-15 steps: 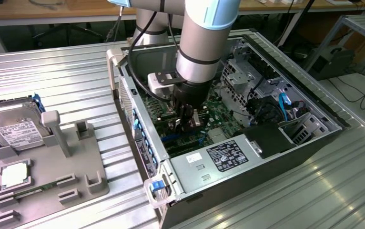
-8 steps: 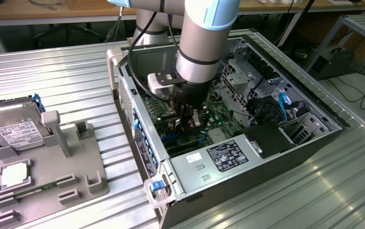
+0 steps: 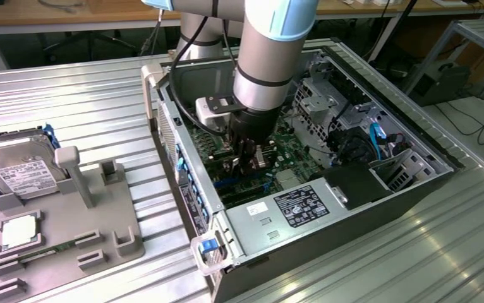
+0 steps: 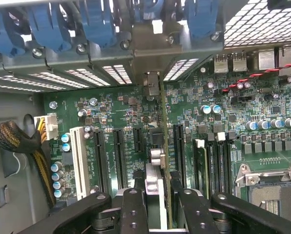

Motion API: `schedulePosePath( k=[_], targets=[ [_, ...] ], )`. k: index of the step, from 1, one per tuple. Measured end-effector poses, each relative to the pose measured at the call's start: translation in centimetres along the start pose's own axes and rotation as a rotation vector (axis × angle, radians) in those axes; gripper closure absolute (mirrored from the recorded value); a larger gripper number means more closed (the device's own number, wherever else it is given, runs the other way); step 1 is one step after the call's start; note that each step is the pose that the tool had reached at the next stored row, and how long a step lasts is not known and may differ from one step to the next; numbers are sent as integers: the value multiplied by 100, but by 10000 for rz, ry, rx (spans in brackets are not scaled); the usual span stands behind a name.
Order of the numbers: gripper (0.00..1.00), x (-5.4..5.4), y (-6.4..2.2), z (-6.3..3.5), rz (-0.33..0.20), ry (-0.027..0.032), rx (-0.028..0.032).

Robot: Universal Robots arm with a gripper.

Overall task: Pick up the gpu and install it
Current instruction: 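Insert the gpu into the slot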

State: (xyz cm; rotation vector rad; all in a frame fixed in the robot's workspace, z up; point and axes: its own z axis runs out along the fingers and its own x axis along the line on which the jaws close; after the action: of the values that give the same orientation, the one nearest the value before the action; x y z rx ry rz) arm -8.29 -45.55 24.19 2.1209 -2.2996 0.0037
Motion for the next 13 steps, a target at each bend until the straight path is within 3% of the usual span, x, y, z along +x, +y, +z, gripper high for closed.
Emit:
schedulePosePath(
  k=[13],
  targets=[
    [70,-1,0,21,0,-1,-1]
  ],
)
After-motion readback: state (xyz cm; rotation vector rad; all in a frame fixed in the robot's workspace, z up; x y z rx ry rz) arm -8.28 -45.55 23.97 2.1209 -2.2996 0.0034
